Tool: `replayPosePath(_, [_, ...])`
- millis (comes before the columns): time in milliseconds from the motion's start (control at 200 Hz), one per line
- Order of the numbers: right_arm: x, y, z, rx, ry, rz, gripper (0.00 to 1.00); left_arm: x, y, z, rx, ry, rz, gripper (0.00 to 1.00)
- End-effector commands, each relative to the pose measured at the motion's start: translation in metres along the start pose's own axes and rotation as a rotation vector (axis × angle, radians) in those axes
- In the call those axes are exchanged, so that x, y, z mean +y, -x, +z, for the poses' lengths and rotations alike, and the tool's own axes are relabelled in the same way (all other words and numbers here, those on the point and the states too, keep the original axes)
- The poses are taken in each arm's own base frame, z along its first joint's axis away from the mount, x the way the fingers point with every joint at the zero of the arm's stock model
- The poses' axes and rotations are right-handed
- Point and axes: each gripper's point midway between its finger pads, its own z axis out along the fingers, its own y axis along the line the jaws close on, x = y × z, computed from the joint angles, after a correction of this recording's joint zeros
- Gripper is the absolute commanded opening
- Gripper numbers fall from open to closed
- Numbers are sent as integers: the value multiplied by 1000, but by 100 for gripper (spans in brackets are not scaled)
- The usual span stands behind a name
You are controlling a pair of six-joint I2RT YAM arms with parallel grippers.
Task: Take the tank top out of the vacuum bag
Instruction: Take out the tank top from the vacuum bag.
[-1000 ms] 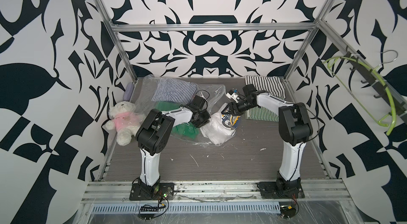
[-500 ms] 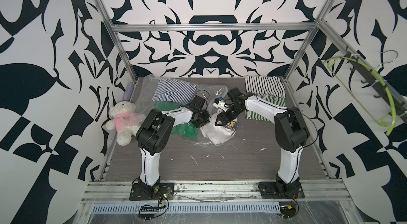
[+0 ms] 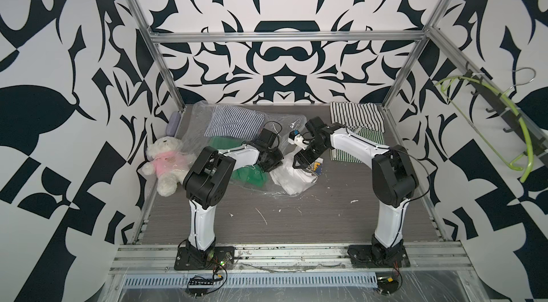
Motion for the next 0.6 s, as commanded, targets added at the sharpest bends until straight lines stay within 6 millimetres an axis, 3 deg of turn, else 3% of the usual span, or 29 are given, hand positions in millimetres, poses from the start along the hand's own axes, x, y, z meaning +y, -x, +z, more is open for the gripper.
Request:
replayPosePath(0, [39, -4, -1, 43, 104, -61, 70, 67, -23, 25, 78, 206, -56, 0])
replayPosePath(120, [77, -3, -4, 52, 158, -145, 70, 68, -24, 26, 82, 208, -57, 0])
replayPosePath(235, [87, -1, -16, 29, 143, -179, 70, 68, -23, 26, 81, 208, -57, 0])
replayPosePath(425, [42, 15, -43, -111, -79, -113, 73, 69, -23, 25, 80, 206, -59, 0])
replayPosePath(595, [-42, 25, -65, -232, -227, 126, 76, 71, -22, 25, 80, 205, -61, 0])
